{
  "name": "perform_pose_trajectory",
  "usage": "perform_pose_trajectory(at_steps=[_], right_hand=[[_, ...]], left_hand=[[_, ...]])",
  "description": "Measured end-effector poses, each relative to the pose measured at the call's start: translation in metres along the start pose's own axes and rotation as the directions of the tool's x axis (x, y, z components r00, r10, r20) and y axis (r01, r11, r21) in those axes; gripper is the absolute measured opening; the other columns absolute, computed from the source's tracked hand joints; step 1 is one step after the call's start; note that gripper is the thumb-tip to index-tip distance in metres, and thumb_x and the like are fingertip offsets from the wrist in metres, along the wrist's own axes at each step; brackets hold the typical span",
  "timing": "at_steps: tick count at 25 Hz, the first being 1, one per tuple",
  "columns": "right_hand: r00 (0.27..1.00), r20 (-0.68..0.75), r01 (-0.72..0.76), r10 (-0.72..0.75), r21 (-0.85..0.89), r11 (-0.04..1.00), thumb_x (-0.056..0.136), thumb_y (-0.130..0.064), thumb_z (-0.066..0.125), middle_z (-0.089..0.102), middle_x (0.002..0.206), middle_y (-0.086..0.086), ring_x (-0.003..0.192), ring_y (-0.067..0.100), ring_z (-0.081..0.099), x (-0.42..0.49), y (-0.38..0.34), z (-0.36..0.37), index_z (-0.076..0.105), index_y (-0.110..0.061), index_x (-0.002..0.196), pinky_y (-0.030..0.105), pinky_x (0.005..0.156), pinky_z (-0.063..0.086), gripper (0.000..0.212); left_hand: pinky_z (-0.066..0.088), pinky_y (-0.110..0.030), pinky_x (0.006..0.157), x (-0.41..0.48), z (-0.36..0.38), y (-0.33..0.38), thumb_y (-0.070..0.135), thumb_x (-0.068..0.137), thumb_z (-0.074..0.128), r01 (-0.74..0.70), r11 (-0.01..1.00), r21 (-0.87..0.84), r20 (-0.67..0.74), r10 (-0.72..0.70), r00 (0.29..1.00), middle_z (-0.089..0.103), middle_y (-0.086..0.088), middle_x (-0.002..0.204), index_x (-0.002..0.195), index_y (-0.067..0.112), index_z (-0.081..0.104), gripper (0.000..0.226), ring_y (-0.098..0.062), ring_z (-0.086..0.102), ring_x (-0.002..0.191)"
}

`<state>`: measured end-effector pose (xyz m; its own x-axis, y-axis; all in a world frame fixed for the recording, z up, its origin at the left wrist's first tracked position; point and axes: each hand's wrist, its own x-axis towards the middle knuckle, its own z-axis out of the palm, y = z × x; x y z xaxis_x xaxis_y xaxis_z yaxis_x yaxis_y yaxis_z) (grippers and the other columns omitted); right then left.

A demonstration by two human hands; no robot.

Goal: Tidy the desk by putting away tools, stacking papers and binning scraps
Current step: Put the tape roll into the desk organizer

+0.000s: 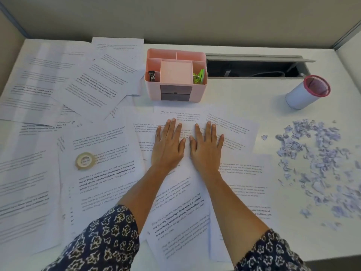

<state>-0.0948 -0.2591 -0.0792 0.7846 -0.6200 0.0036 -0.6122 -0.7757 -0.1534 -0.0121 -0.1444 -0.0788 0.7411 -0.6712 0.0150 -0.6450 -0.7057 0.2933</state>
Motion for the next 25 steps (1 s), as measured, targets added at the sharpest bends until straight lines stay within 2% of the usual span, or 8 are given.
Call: perform_pose_trajectory(at_steps=[3,6,8,11,16,21,25], right_hand=[[1.0,0.015,0.002,-0.002,0.001,1.0,0.102,-0.05,0.018,0.013,0.162,0.011,0.15,0.027,0.006,-0.001,0.0,0.0,0.02,-0.029,0.154,0.055,0.119,0.005,0.056],[1.0,0.028,0.005,-0.005,0.028,1.0,0.101,-0.05,0.015,0.009,0.163,0.009,0.151,0.026,0.002,0.0,0.002,0.0,0.017,-0.03,0.154,0.055,0.119,0.001,0.057],[0.999,0.034,0.005,-0.006,0.025,1.0,0.1,-0.051,0.012,0.008,0.163,0.009,0.151,0.026,0.0,-0.001,0.002,0.0,0.015,-0.031,0.154,0.055,0.119,0.001,0.057],[0.999,0.032,0.01,-0.011,0.035,0.999,0.1,-0.051,0.012,0.008,0.163,0.009,0.151,0.026,0.001,-0.001,0.001,-0.002,0.017,-0.03,0.154,0.055,0.119,0.001,0.058],[1.0,0.03,0.008,-0.008,0.01,1.0,0.1,-0.05,0.01,0.012,0.162,0.01,0.15,0.027,0.005,-0.001,0.002,-0.002,0.019,-0.028,0.154,0.056,0.119,0.004,0.059],[1.0,-0.012,0.018,-0.017,0.027,0.999,0.097,-0.05,0.008,0.019,0.16,0.012,0.149,0.029,0.011,-0.001,0.001,-0.001,0.025,-0.027,0.152,0.057,0.118,0.008,0.063],[0.999,-0.026,0.023,-0.021,0.045,0.999,0.096,-0.05,0.006,0.019,0.16,0.013,0.149,0.03,0.012,-0.003,0.001,-0.001,0.027,-0.026,0.152,0.058,0.118,0.008,0.064]], left_hand=[[0.005,-0.044,0.122,-0.001,-0.001,-0.002,0.04,0.1,0.026,-0.007,0.999,-0.05,0.01,0.008,1.0,0.012,-0.006,0.162,0.153,0.015,0.022,0.058,-0.021,0.007,0.15],[0.005,-0.042,0.122,0.005,-0.012,-0.004,0.034,0.1,0.036,0.021,0.963,-0.267,0.009,-0.02,1.0,0.016,-0.003,0.161,0.152,0.016,0.021,0.057,-0.017,0.01,0.149],[0.004,-0.039,0.122,0.002,-0.022,-0.01,0.028,0.099,0.041,0.04,0.939,-0.34,-0.034,-0.054,0.998,0.02,-0.001,0.16,0.152,0.018,0.022,0.057,-0.016,0.013,0.149],[0.005,-0.041,0.122,-0.015,-0.041,-0.039,0.021,0.096,0.049,0.104,0.93,-0.352,-0.151,-0.166,0.975,0.031,-0.001,0.156,0.148,0.019,0.032,0.055,-0.017,0.023,0.146],[0.011,-0.051,0.119,-0.069,-0.069,-0.117,0.018,0.085,0.064,0.301,0.915,-0.267,-0.224,-0.363,0.905,0.043,-0.005,0.149,0.139,0.017,0.048,0.056,-0.026,0.031,0.142],[0.027,-0.051,0.11,-0.127,-0.088,-0.158,0.023,0.079,0.073,0.418,0.88,-0.227,-0.188,-0.461,0.867,0.042,-0.005,0.147,0.135,0.017,0.052,0.06,-0.029,0.035,0.135],[0.032,-0.046,0.103,-0.145,-0.091,-0.166,0.02,0.082,0.071,0.441,0.864,-0.242,-0.175,-0.486,0.856,0.046,-0.007,0.14,0.135,0.016,0.052,0.056,-0.029,0.04,0.127]])
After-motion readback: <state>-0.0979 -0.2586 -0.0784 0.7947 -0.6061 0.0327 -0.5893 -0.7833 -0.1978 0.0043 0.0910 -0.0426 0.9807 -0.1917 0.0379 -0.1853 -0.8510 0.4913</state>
